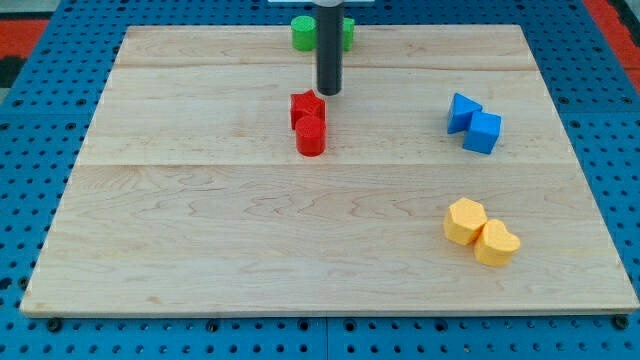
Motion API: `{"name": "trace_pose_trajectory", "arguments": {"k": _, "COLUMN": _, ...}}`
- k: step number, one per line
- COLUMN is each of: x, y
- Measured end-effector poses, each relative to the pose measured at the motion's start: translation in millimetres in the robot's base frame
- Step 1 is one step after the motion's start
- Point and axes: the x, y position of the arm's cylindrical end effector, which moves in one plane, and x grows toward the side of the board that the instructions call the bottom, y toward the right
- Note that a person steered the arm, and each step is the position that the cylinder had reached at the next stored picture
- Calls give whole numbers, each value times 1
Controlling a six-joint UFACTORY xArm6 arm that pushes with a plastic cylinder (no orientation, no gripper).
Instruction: Move your hand diagonally to the blue blocks
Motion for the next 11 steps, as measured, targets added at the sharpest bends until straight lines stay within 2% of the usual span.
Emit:
{"name": "trace_pose_trajectory", "arguments": {"k": 1, "x": 22, "y": -35}}
{"name": "trace_pose_trajectory", "arguments": {"k": 2, "x": 24, "y": -60}}
{"name": "trace_pose_trajectory", "arguments": {"k": 3, "x": 22, "y": -48}}
{"name": "trace_pose_trajectory", "arguments": {"k": 6, "x": -29, "y": 14}}
{"name": "trace_pose_trajectory", "arguments": {"k": 7, "x": -30, "y": 14}}
{"name": "trace_pose_trajectory", "arguments": {"k": 9, "x": -31, "y": 117}}
{"name": "trace_pose_trajectory", "arguments": {"k": 11, "x": -35, "y": 134}}
